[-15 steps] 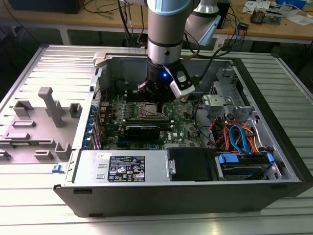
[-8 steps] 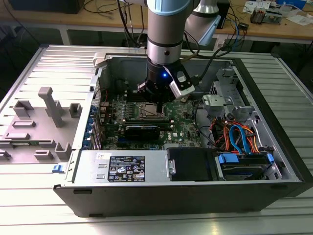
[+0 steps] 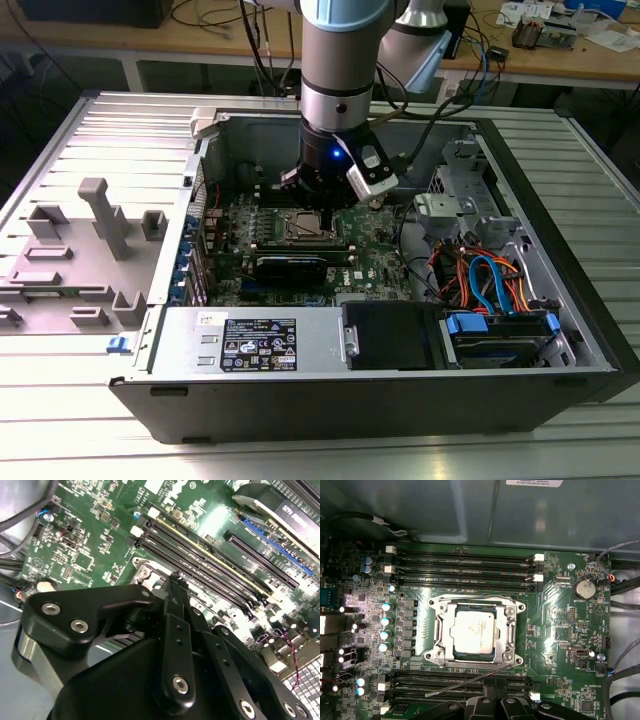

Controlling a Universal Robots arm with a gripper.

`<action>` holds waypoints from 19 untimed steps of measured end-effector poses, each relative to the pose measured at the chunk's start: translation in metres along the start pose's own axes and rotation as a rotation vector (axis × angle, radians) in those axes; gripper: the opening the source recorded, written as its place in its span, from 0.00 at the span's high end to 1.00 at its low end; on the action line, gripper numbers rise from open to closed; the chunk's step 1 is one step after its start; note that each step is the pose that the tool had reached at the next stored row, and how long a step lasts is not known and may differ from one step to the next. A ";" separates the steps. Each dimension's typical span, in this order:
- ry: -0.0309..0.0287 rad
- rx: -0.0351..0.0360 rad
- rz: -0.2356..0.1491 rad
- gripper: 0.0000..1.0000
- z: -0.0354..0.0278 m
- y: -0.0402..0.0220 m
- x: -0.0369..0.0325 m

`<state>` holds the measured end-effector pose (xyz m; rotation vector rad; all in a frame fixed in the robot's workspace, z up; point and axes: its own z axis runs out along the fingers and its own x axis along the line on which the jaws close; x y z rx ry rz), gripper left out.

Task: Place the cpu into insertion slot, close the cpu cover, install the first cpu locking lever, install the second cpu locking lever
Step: 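Install the second cpu locking lever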

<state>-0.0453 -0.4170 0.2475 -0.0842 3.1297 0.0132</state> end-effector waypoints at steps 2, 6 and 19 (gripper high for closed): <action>0.0178 -0.0008 0.000 0.89 0.0007 0.0000 0.0003; 0.0238 -0.0013 0.000 0.89 0.0017 -0.0012 0.0056; 0.0268 -0.0084 -0.047 0.89 0.0150 -0.0024 0.0369</action>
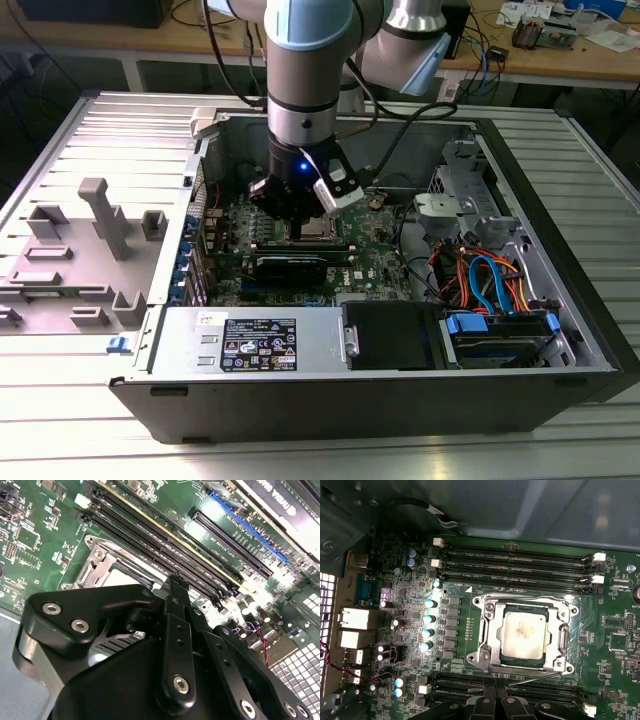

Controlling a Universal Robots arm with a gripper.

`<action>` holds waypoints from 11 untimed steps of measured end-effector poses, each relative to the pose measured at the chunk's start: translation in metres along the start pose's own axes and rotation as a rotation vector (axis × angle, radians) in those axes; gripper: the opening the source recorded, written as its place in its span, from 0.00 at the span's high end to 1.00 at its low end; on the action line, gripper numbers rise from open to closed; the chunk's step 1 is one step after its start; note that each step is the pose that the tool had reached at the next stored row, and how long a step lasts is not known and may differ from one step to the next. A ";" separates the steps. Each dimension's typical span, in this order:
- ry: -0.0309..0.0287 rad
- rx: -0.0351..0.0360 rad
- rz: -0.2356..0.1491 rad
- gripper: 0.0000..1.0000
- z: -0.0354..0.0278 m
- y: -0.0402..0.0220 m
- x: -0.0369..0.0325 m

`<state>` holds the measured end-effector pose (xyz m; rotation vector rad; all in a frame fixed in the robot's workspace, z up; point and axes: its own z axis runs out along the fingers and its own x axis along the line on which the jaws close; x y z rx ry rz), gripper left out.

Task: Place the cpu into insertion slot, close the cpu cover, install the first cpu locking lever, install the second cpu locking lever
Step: 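Install the second cpu locking lever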

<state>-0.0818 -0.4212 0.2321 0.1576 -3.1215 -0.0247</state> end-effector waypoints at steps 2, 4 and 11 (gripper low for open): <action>-0.0005 -0.0047 0.000 0.89 0.0000 -0.0022 0.0002; -0.0009 -0.0081 0.000 0.89 0.0000 -0.0057 0.0005; -0.0051 -0.0497 -0.002 0.89 0.0025 -0.0093 0.0040</action>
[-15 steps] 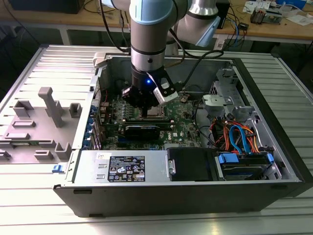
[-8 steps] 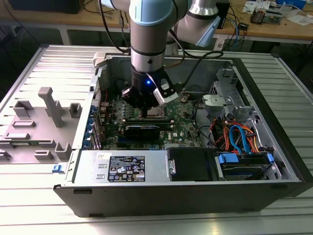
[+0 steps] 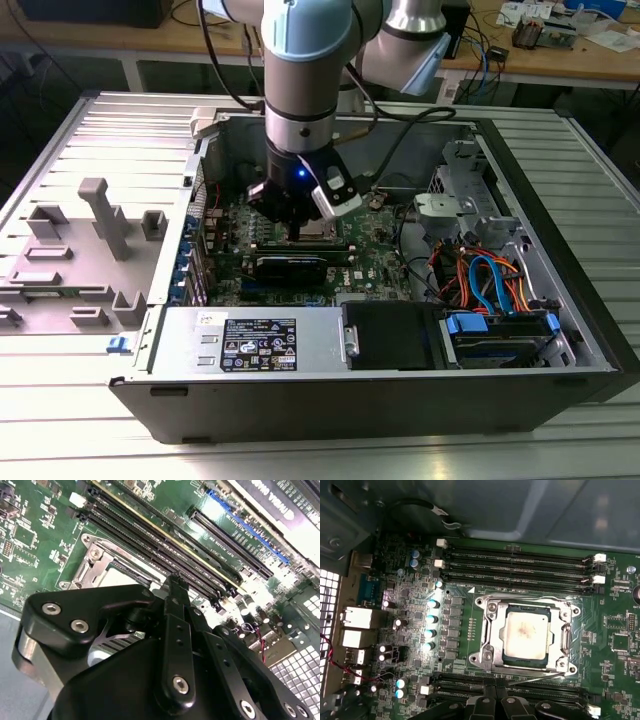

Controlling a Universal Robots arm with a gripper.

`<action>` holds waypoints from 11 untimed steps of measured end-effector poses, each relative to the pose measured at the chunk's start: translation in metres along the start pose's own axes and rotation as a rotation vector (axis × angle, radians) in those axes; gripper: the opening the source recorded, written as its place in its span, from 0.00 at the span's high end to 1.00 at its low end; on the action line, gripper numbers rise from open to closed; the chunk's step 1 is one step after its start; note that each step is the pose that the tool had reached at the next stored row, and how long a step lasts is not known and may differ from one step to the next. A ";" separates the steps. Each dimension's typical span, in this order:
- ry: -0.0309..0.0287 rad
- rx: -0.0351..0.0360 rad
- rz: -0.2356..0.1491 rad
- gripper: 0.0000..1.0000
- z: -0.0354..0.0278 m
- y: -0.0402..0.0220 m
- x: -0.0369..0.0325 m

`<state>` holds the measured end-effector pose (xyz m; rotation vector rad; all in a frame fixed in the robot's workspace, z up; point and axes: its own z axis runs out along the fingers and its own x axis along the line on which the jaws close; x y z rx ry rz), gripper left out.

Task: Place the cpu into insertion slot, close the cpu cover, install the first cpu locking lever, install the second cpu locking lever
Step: 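Install the second cpu locking lever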

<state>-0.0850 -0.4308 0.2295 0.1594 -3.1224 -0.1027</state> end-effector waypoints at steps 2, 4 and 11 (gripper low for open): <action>-0.0013 -0.0145 -0.001 0.89 0.0015 -0.0026 0.0016; -0.0021 -0.0217 -0.001 0.89 0.0055 -0.0035 0.0022; -0.0034 -0.0339 -0.001 0.89 0.0087 -0.0037 0.0026</action>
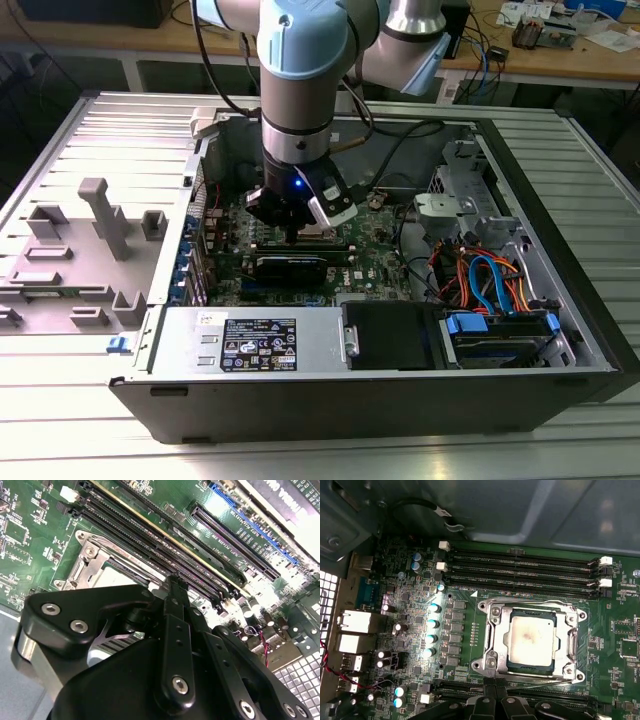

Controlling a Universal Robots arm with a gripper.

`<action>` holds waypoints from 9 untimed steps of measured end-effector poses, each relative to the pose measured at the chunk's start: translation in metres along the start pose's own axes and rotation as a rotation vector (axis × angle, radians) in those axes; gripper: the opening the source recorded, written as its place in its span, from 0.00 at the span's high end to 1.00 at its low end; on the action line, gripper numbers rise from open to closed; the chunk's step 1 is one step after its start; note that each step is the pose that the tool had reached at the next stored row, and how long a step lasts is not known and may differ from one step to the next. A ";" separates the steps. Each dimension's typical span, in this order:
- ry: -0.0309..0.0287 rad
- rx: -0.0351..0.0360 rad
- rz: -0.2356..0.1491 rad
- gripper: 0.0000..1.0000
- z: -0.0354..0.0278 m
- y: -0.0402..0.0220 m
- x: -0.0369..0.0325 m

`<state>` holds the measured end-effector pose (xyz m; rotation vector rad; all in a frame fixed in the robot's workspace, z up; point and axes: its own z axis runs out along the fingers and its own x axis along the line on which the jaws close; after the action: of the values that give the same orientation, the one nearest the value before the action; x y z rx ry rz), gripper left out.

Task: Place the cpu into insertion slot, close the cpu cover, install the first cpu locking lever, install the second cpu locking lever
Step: 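Install the second cpu locking lever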

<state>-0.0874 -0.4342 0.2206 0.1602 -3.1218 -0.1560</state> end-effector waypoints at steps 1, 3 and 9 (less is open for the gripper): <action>0.0000 0.0000 0.000 0.89 0.0000 0.0000 0.0000; 0.0000 -0.0001 0.000 0.89 0.0000 0.0000 0.0000; -0.0001 -0.0015 0.000 0.89 0.0000 -0.0005 0.0000</action>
<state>-0.0874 -0.4347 0.2206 0.1605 -3.1217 -0.1584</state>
